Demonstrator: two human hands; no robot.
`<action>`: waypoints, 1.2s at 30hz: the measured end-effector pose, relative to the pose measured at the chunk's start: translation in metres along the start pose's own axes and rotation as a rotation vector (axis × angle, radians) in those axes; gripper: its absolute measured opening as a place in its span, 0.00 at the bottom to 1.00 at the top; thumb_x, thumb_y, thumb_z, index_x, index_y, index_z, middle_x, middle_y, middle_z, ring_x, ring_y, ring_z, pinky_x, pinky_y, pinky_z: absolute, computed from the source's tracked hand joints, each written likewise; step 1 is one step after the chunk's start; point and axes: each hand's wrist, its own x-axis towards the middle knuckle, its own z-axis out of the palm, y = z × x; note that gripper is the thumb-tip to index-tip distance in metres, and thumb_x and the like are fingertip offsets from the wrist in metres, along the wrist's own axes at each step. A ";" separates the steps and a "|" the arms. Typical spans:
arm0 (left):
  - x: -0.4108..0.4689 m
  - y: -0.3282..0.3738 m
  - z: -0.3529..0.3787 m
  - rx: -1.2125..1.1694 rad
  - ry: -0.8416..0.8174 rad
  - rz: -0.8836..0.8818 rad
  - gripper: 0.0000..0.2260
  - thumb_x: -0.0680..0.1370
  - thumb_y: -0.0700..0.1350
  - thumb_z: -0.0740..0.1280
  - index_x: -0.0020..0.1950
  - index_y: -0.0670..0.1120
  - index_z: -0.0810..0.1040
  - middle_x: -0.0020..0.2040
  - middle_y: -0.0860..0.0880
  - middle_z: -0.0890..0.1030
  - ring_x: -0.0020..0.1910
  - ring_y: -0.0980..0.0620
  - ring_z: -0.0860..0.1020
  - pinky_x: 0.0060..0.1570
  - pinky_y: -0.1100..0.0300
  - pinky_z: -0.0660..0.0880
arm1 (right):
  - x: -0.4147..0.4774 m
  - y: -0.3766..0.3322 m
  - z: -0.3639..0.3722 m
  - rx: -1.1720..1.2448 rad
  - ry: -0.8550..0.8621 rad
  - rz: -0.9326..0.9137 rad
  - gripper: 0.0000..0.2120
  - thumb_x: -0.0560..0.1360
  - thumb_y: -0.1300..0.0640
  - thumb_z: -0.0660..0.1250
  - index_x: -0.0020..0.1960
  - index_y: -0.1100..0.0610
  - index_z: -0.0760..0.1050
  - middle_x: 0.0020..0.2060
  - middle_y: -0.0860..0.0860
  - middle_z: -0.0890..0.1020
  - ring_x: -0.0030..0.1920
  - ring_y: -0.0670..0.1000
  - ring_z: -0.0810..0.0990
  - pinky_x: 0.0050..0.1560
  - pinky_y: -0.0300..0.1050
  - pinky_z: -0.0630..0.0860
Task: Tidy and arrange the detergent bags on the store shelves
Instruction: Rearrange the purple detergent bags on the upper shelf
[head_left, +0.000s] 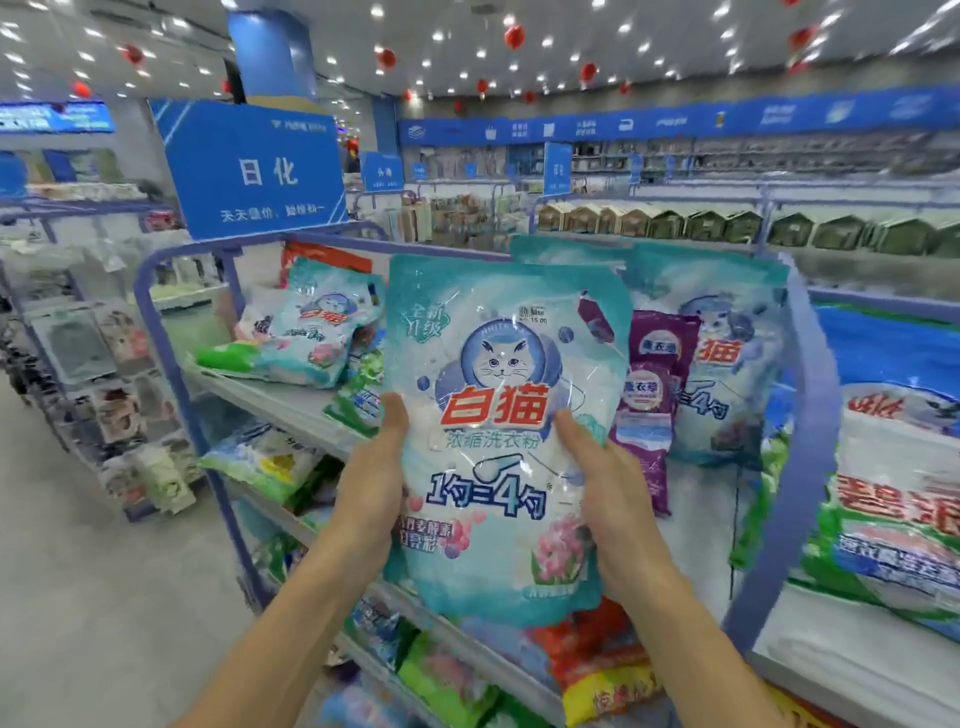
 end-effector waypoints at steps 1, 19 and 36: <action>0.015 0.002 0.003 0.018 -0.027 0.003 0.28 0.80 0.69 0.58 0.43 0.47 0.84 0.41 0.42 0.87 0.41 0.44 0.85 0.56 0.41 0.79 | 0.010 0.001 0.003 -0.008 0.028 -0.011 0.11 0.82 0.49 0.66 0.52 0.54 0.84 0.43 0.51 0.89 0.43 0.53 0.89 0.43 0.48 0.84; 0.248 -0.020 0.040 0.271 -0.269 0.286 0.10 0.84 0.49 0.61 0.49 0.45 0.77 0.44 0.44 0.81 0.43 0.40 0.80 0.36 0.52 0.77 | 0.164 0.067 0.059 -0.417 0.333 0.061 0.17 0.81 0.39 0.63 0.65 0.46 0.73 0.60 0.45 0.81 0.58 0.48 0.80 0.56 0.43 0.71; 0.157 -0.045 0.091 0.629 -0.481 0.726 0.29 0.79 0.44 0.68 0.79 0.44 0.65 0.80 0.41 0.59 0.81 0.44 0.51 0.79 0.50 0.49 | 0.102 0.059 -0.072 -0.827 0.724 0.179 0.30 0.73 0.36 0.72 0.65 0.56 0.75 0.58 0.49 0.83 0.56 0.51 0.82 0.47 0.45 0.75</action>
